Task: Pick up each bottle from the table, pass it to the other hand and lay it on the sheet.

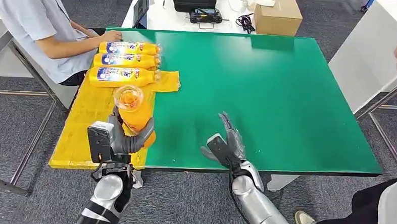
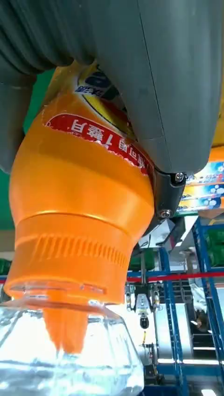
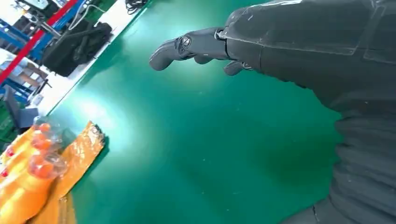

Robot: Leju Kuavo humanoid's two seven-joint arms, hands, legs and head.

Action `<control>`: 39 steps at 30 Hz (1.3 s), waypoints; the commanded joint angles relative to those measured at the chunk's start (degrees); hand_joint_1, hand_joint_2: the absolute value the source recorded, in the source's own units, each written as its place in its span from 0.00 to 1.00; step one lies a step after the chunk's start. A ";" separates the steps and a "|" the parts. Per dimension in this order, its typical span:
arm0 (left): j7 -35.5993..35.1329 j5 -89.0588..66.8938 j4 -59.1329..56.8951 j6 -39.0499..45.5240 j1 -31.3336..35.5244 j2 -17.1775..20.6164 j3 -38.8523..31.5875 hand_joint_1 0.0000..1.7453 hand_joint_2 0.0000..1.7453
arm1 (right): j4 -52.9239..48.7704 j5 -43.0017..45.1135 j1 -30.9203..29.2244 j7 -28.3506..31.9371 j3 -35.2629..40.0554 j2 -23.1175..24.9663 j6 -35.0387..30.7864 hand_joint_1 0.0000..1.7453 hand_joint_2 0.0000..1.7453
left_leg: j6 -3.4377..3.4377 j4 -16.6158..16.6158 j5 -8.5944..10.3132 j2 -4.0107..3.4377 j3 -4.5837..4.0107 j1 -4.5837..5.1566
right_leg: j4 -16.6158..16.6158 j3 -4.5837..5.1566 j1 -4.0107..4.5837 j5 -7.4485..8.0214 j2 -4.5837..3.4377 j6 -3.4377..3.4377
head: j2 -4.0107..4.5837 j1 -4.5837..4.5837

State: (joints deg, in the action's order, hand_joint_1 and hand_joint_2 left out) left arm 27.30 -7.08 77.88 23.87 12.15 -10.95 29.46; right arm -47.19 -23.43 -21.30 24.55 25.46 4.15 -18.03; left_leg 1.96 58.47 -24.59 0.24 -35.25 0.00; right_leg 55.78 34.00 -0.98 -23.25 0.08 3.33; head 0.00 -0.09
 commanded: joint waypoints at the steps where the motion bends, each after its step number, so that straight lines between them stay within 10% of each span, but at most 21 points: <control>1: -4.95 -9.65 -7.05 4.76 4.99 4.03 0.47 1.00 1.00 | 1.45 -0.75 0.38 -0.26 -5.25 -0.57 -1.08 0.00 1.00 | -0.14 -0.05 -0.11 0.07 0.39 -0.04 | -0.02 -0.39 0.06 -0.14 0.08 -0.20 | 0.00 0.00; 11: -15.14 -58.07 -51.26 10.55 28.36 9.31 -3.07 1.00 1.00 | 5.27 -3.76 -2.76 3.33 -9.93 3.92 4.18 0.00 1.00 | -0.19 -0.08 0.12 -0.07 0.28 -0.05 | 0.03 -0.22 0.05 0.05 -0.06 -0.21 | 0.00 0.00; 33: -17.31 -63.77 -61.99 -5.32 29.32 11.16 -4.12 1.00 1.00 | 7.48 -2.59 -2.81 5.63 -9.34 4.23 5.45 0.00 1.00 | -0.26 -0.02 0.15 -0.11 0.21 -0.10 | 0.18 -0.14 0.06 0.08 -0.12 -0.32 | 0.00 -0.02; 34: -16.99 -63.74 -62.17 -6.13 29.25 11.16 -4.09 0.91 1.00 | 7.60 -2.60 -2.90 5.63 -9.29 4.24 5.52 0.00 1.00 | -0.30 -0.03 0.11 -0.16 0.32 -0.11 | 0.18 -0.22 0.07 0.05 -0.16 -0.38 | 0.00 0.00; 37: -14.56 -62.39 -62.24 -10.95 28.85 11.20 -4.95 0.21 1.00 | 8.24 -2.55 -3.26 5.95 -9.09 4.38 5.73 0.00 1.00 | -0.24 -0.05 0.18 -0.08 0.19 -0.07 | 0.19 -0.11 0.03 0.09 -0.09 -0.29 | 0.00 -0.02; 39: -13.44 -62.99 -62.22 -12.35 28.58 11.46 -4.19 0.10 1.00 | 8.62 -2.48 -3.50 6.13 -9.03 4.42 5.86 0.00 1.00 | -0.35 -0.06 0.07 -0.24 0.46 -0.11 | 0.21 -0.31 0.08 0.02 -0.23 -0.45 | 0.00 -0.02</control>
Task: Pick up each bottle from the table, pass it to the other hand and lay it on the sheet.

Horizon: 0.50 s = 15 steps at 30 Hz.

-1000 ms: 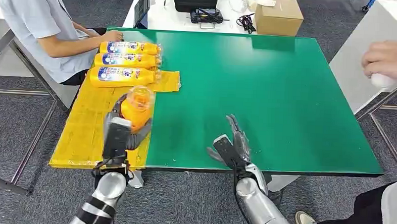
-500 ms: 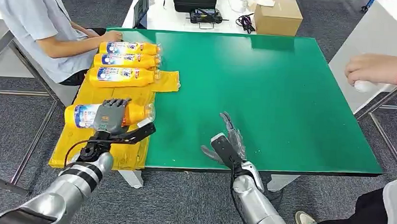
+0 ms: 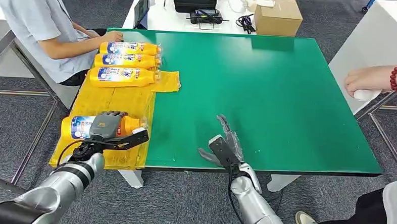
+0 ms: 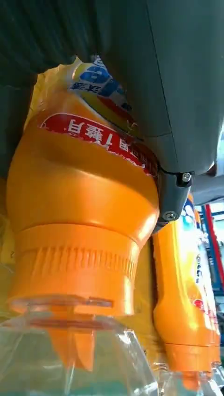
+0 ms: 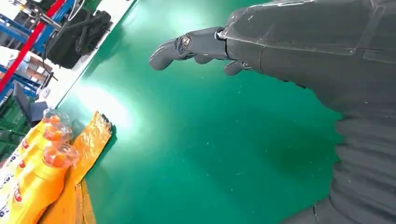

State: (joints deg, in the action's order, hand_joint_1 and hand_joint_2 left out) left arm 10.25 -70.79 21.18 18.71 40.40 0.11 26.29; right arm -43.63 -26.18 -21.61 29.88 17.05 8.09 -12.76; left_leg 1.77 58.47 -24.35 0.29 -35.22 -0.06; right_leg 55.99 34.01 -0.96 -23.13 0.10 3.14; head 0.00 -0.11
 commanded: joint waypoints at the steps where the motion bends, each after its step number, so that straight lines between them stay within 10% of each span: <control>1: 3.69 0.71 -5.46 -7.10 0.18 0.51 -1.01 0.10 1.00 | 5.09 0.28 -3.24 0.83 -0.61 0.51 0.59 0.00 1.00 | -0.09 -0.04 -0.10 -0.21 0.28 -0.01 | 0.00 -0.19 0.02 -0.05 -0.19 -0.14 | 0.00 0.02; 15: 7.43 2.03 -5.95 -18.26 0.64 1.45 -0.54 0.00 1.00 | 7.57 0.69 -4.88 2.49 -0.23 0.73 0.54 0.00 1.00 | -0.10 -0.10 -0.03 -0.18 0.47 0.02 | 0.02 -0.36 -0.02 0.00 -0.18 -0.10 | 0.00 0.00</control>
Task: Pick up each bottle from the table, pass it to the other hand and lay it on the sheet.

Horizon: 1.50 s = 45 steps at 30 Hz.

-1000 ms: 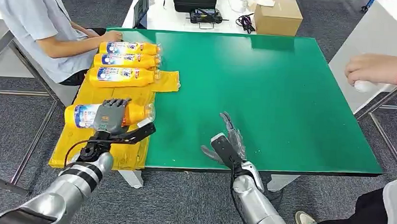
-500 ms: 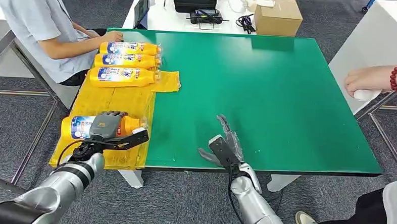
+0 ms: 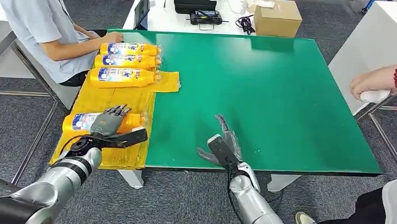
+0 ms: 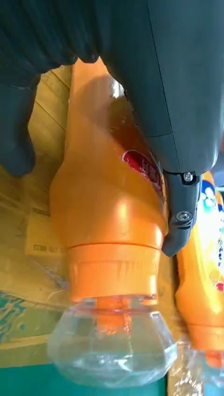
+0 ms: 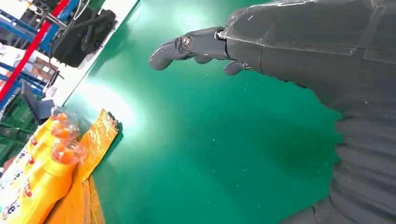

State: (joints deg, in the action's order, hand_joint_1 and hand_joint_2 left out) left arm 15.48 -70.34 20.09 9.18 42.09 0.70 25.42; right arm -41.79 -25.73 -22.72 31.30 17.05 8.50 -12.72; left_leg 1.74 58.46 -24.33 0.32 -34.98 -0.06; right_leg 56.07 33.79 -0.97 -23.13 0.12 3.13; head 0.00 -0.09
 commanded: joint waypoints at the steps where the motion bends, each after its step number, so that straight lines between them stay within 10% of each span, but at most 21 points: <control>1: 2.42 1.61 -4.99 -9.37 -0.92 0.96 0.43 0.00 1.00 | 5.91 0.27 -3.91 1.13 -0.20 0.34 0.57 0.00 1.00 | -0.07 -0.10 -0.05 -0.24 0.26 0.01 | -0.07 -0.17 0.00 0.00 -0.22 -0.11 | 0.00 -0.02; 45: 12.13 11.18 8.95 19.13 -5.60 0.37 3.32 0.00 1.00 | 4.64 0.64 -2.43 2.56 0.26 -0.58 -1.78 0.00 1.00 | -0.12 0.05 -0.08 0.04 -0.01 -0.07 | 0.03 0.05 0.09 -0.12 0.08 -0.17 | 0.00 -0.04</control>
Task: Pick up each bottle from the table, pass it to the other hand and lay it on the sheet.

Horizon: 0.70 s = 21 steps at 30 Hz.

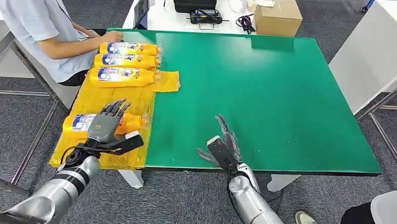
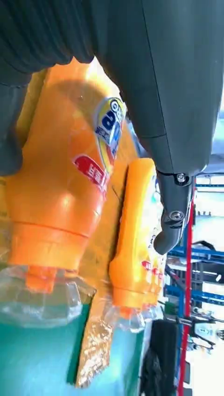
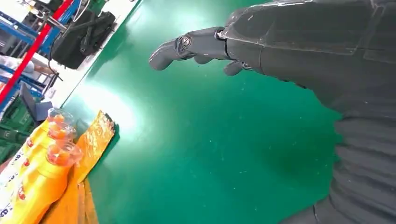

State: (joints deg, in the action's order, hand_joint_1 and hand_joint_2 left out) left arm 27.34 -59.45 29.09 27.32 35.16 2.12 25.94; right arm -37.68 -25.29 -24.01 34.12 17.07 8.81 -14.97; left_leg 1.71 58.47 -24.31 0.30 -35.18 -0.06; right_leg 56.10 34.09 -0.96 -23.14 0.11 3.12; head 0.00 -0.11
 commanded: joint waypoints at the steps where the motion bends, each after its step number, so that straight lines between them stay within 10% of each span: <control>1: 0.26 0.30 -0.06 0.98 1.33 -1.05 2.79 0.00 1.00 | 0.53 0.20 -1.13 -0.26 0.24 -0.89 0.47 0.00 1.00 | -0.05 0.01 -0.03 0.04 0.06 -0.03 | 0.00 -0.08 0.03 -0.05 0.05 -0.08 | 0.00 0.00; 21: 2.03 10.47 21.54 -11.17 -6.70 -0.54 7.36 0.00 1.00 | -3.80 -1.23 0.24 -1.94 -1.13 -3.32 0.07 0.00 1.00 | -0.05 0.00 -0.06 0.05 0.05 0.01 | -0.01 -0.08 0.01 -0.08 0.07 -0.08 | 0.00 0.00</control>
State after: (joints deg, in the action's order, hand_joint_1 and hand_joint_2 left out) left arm 29.75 -51.99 38.34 18.72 31.46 0.90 28.87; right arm -39.98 -25.99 -23.52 32.63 17.07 7.39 -15.15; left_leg 1.71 58.48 -24.31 0.29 -35.22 -0.04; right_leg 56.08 34.11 -0.97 -23.14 0.11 3.13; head 0.00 -0.11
